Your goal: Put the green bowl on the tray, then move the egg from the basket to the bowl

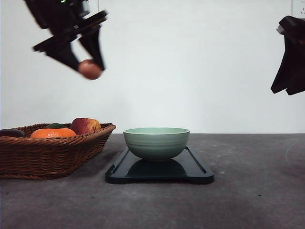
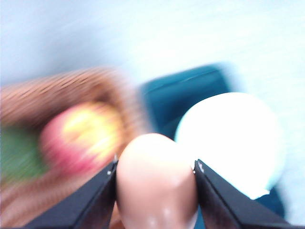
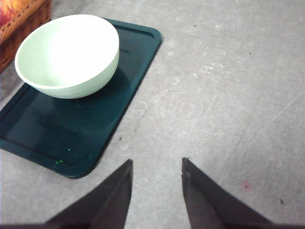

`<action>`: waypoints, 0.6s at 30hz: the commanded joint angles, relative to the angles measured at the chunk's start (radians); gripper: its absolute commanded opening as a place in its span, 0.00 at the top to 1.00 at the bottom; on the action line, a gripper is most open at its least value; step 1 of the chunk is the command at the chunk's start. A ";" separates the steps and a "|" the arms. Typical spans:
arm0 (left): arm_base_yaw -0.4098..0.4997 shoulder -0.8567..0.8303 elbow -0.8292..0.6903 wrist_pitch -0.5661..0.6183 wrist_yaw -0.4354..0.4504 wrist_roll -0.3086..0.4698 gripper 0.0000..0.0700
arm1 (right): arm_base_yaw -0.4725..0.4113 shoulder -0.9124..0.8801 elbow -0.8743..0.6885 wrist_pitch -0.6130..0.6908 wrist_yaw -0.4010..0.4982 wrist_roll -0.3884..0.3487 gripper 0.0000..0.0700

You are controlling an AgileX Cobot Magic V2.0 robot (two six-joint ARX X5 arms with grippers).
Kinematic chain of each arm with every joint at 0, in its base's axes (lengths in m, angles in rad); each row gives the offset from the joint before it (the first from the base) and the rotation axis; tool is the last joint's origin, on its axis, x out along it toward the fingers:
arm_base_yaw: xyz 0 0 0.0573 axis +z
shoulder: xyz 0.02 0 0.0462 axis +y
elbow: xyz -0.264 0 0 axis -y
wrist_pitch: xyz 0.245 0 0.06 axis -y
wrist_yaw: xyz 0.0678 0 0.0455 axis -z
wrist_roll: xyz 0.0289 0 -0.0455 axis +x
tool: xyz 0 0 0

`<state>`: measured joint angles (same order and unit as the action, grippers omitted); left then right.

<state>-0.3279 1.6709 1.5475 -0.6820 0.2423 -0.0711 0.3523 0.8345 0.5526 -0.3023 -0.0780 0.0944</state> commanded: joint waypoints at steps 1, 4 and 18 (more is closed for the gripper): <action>-0.029 0.022 0.023 0.042 0.010 0.004 0.63 | 0.005 0.007 0.005 0.008 0.000 0.011 0.71; -0.076 0.046 0.023 0.098 0.009 0.016 0.62 | 0.005 0.007 0.005 0.009 0.000 0.011 0.71; -0.237 0.214 0.023 0.237 -0.096 0.086 0.62 | 0.005 0.007 0.005 -0.003 0.000 0.010 0.71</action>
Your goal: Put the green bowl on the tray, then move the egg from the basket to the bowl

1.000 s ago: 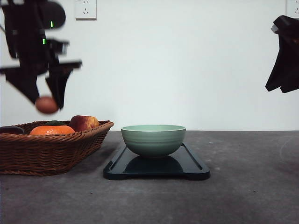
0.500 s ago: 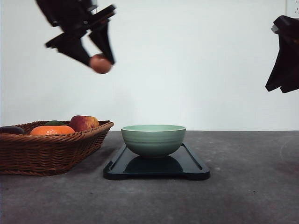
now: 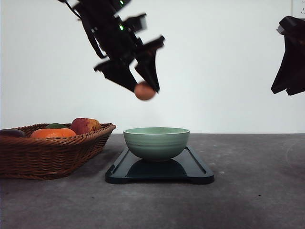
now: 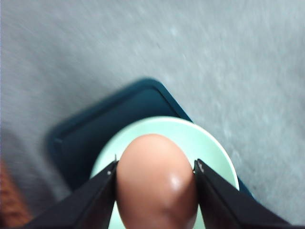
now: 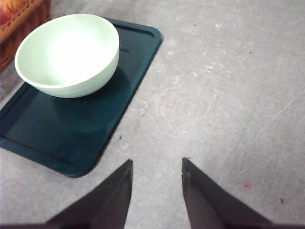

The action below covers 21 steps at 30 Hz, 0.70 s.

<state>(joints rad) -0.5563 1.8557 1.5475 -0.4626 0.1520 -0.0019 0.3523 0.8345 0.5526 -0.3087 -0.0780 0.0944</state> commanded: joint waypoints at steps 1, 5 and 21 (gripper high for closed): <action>-0.015 0.041 0.023 0.020 -0.006 0.017 0.62 | 0.005 0.007 0.005 0.000 0.000 0.010 0.71; -0.037 0.086 0.023 0.038 -0.006 0.017 0.62 | 0.005 0.007 0.005 -0.006 0.000 0.010 0.71; -0.056 0.221 0.023 0.090 -0.045 0.021 0.62 | 0.005 0.007 0.005 -0.007 0.000 0.010 0.71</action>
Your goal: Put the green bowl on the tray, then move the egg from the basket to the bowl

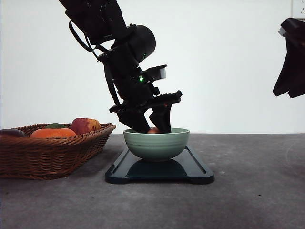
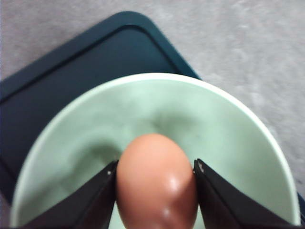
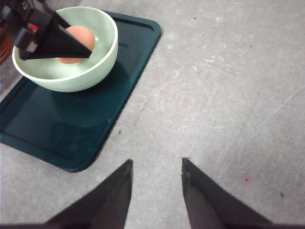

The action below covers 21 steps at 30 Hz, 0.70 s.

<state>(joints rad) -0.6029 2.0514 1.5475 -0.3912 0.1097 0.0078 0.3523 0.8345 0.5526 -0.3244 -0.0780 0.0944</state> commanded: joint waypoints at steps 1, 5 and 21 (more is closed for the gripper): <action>-0.009 0.027 0.023 0.021 -0.003 0.014 0.62 | 0.005 0.006 0.005 0.008 0.000 0.010 0.71; -0.009 0.031 0.023 0.023 -0.005 0.016 0.62 | 0.005 0.007 0.005 0.008 0.000 0.010 0.71; -0.009 0.059 0.023 0.018 -0.005 0.015 0.62 | 0.005 0.007 0.005 0.008 0.000 0.010 0.71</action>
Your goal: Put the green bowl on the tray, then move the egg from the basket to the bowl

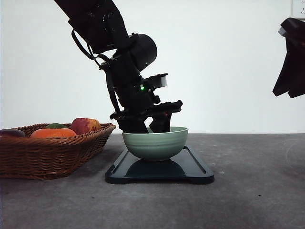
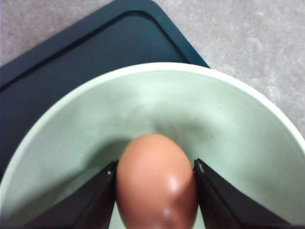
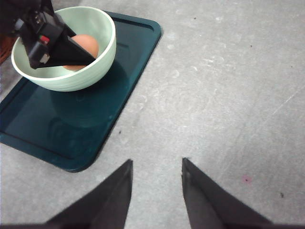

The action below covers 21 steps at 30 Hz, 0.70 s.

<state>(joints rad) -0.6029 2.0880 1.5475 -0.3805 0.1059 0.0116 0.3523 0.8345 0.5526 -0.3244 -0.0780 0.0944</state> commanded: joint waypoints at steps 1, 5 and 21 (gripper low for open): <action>-0.009 0.022 0.023 0.007 -0.002 0.011 0.61 | 0.005 0.006 0.005 0.008 0.000 0.010 0.71; -0.011 0.022 0.023 0.000 -0.001 0.010 0.61 | 0.005 0.007 0.005 0.008 0.000 0.010 0.71; -0.011 0.016 0.106 -0.146 -0.002 0.010 0.38 | 0.005 0.007 0.005 0.000 0.000 0.010 0.71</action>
<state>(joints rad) -0.6052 2.0880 1.6146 -0.5220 0.1059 0.0116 0.3523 0.8345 0.5526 -0.3271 -0.0780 0.0944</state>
